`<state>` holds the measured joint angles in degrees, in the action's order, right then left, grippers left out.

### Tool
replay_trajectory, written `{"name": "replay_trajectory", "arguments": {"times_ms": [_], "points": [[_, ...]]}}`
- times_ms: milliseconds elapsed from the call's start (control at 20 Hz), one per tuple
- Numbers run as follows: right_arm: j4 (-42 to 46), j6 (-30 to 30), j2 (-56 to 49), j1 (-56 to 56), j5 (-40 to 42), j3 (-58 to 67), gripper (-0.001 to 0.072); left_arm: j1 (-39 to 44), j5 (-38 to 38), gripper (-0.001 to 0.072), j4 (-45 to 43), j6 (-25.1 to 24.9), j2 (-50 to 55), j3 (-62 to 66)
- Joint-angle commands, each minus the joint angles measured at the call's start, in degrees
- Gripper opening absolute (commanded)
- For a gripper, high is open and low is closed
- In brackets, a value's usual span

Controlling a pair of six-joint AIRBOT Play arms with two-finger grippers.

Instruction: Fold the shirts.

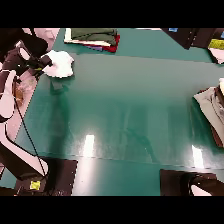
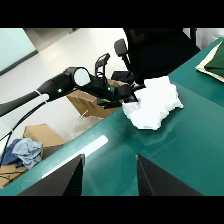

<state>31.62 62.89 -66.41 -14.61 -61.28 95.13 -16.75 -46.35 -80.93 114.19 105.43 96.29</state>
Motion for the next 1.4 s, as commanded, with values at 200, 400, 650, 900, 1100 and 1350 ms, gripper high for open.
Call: {"name": "replay_trajectory", "arguments": {"times_ms": [200, 400, 650, 900, 1100, 1350], "points": [[-0.11, 0.04, -0.02, -0.07, -0.7, 0.0, 0.0387, 0.2, 5.97, 0.0027, 25.07, -13.29, 3.56, 2.8], [-0.09, 0.04, -0.02, -0.07, -1.16, 0.0, 0.0386, 5.66, -1.42, 0.0024, 47.47, -24.24, 3.3, 14.6], [-0.09, 1.22, 0.15, 0.9, -1.86, 0.0, 0.0384, 25.03, -18.51, 0.0024, 57.53, -27.19, 2.36, 25.9], [-0.07, 5.6, 4.02, 9.27, -1.92, 0.0, 0.0383, 45.33, -21.66, 0.0024, 63.04, -29.2, 1.42, 25.9], [0.0, 6.14, 9.77, 19.3, -3.19, -0.02, 0.0383, 47.89, -20.92, 0.0024, 78.4, -35.26, 0.31, 25.97], [-0.17, 6.93, 17.9, 28.24, -5.09, -11.04, 0.0383, 39.58, -22.08, 0.0024, 60.48, -32.48, -6.73, 25.51]]}}
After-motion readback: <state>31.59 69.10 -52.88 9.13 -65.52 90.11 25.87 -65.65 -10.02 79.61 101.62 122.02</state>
